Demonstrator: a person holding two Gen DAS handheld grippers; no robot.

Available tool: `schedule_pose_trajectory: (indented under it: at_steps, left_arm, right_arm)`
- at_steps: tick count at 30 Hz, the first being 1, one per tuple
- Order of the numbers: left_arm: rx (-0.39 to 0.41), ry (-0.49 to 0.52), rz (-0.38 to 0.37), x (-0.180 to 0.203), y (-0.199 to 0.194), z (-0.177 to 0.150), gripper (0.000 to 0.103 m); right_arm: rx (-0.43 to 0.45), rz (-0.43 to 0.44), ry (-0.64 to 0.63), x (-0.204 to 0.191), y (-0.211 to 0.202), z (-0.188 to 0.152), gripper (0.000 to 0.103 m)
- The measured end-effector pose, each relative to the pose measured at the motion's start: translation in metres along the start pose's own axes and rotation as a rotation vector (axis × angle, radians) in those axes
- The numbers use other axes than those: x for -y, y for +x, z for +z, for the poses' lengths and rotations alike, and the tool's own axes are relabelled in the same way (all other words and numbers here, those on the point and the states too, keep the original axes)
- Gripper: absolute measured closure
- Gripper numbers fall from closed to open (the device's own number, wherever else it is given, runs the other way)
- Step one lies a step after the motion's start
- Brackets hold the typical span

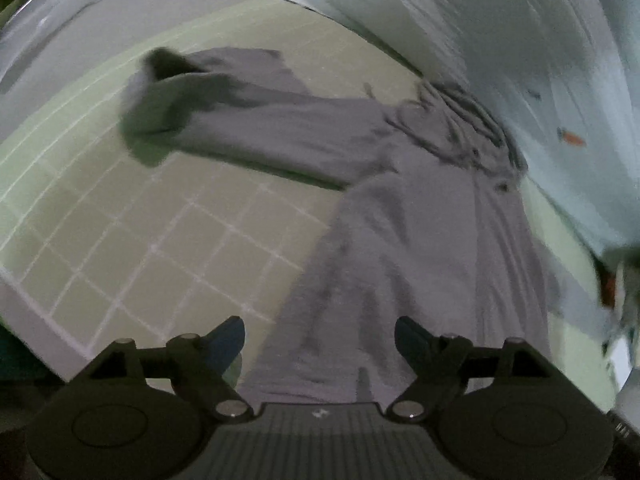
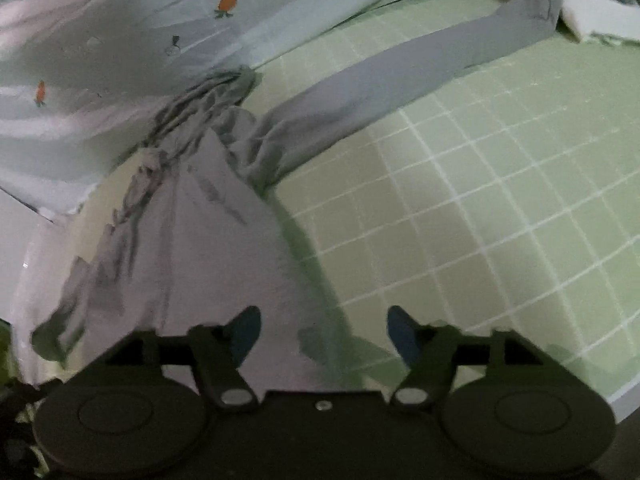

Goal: Fold clothes

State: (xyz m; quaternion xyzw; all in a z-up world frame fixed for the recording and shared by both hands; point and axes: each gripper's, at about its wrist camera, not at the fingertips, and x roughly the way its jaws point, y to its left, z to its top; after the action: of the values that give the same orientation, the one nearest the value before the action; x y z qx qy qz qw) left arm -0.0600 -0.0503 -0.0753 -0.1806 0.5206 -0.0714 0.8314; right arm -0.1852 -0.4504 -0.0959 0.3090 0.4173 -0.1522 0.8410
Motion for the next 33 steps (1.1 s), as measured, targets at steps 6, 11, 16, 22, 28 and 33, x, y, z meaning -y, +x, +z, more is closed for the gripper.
schedule_pose_trajectory:
  at_steps: [6, 11, 16, 22, 28, 33]
  left_arm:
    - [-0.013, 0.148, 0.053, 0.064, 0.024, -0.016, 0.011]
    - [-0.053, 0.178, 0.091, 0.105, 0.051, -0.026, 0.010]
    - [-0.074, 0.153, 0.164, 0.135, 0.079, -0.026, 0.008]
    - [-0.106, 0.148, 0.288, 0.160, 0.106, -0.023, 0.000]
    - [-0.134, 0.088, 0.370, 0.168, 0.121, -0.012, 0.000]
    - [-0.141, 0.059, 0.399, 0.171, 0.125, -0.009, 0.000]
  right_arm:
    - [0.086, 0.033, -0.052, 0.021, -0.010, 0.016, 0.000]
    - [0.099, 0.049, -0.081, 0.049, -0.012, 0.035, 0.000]
    - [0.105, 0.032, -0.052, 0.092, -0.012, 0.061, 0.000]
    - [0.115, -0.002, -0.030, 0.134, 0.015, 0.111, 0.000]
    - [0.186, -0.133, 0.000, 0.172, 0.060, 0.188, 0.000]
    - [0.265, -0.284, 0.058, 0.207, 0.100, 0.253, 0.000]
